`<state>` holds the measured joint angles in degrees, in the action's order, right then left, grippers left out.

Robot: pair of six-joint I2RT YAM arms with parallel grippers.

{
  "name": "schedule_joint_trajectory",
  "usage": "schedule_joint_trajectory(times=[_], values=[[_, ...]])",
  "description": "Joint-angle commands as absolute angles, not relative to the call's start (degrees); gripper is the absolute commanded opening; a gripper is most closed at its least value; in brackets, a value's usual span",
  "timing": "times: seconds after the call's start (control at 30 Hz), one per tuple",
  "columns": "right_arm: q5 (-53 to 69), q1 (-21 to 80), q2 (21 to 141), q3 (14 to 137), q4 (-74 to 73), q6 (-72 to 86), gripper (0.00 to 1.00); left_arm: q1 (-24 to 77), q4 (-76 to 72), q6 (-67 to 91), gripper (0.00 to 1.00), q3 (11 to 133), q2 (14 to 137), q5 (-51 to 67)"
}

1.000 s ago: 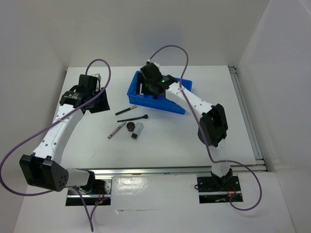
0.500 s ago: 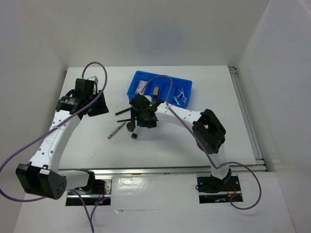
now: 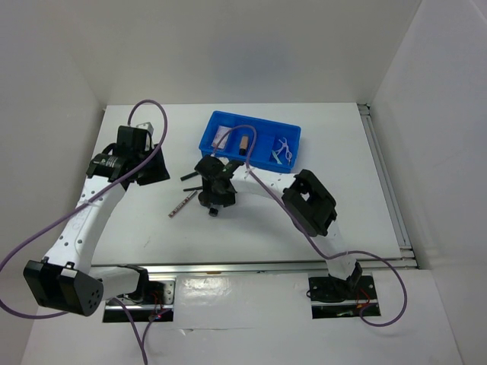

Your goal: Organize the makeup

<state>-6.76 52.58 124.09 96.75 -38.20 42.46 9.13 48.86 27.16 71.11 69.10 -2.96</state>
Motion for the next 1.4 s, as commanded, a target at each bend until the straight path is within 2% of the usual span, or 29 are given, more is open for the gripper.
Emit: schedule_joint_trajectory(times=[0.0, 0.13, 0.23, 0.27, 0.4, 0.57, 0.73, 0.93, 1.07, 1.37], values=[[-8.61, 52.73, 124.63, 99.67, -37.18, 42.63, 0.61, 8.79, 48.6, 26.81, 0.51, 71.19, 67.59, -2.55], [-9.14, 52.21, 124.63, 98.44, -37.18, 42.63, 0.55, 8.79, 48.6, 26.81, 0.51, 71.19, 67.59, -2.55], [-9.66, 51.68, 124.1, 97.3, -37.18, 42.63, 0.44, 8.79, 48.6, 26.81, 0.51, 71.19, 67.59, -2.55], [-9.67, 51.68, 123.49, 97.29, -37.18, 42.63, 0.36, 8.79, 48.6, 26.81, 0.51, 71.19, 68.11, -2.55], [-11.33, 51.68, 120.16, 96.69, -39.28, 41.58, 0.24, 8.79, 48.6, 26.28, 0.51, 71.19, 68.12, -2.03], [-15.81, 51.68, 111.72, 97.46, -41.3, 39.29, 0.23, 8.79, 48.08, 26.28, 0.51, 71.19, 68.12, -1.5], [-16.35, 44.75, 109.07, 102.82, -39.48, 35.25, 0.23, 8.79, 47.55, 26.28, 0.51, 71.19, 68.64, -0.97], [-15.82, 36.23, 118.28, 115.38, -37.53, 32.08, 0.23, 8.79, 47.55, 26.28, 0.51, 71.19, 69.7, -0.97], [-15.21, 32.44, 128.2, 127.93, -36.91, 30.85, 0.23, 8.79, 47.55, 26.28, 0.51, 71.19, 70.75, -0.44], [-8.96, 27.6, 138.07, 135.09, -32.35, 30.32, 0.23, 8.79, 48.08, 26.28, 0.51, 71.19, 73.04, -1.49]])
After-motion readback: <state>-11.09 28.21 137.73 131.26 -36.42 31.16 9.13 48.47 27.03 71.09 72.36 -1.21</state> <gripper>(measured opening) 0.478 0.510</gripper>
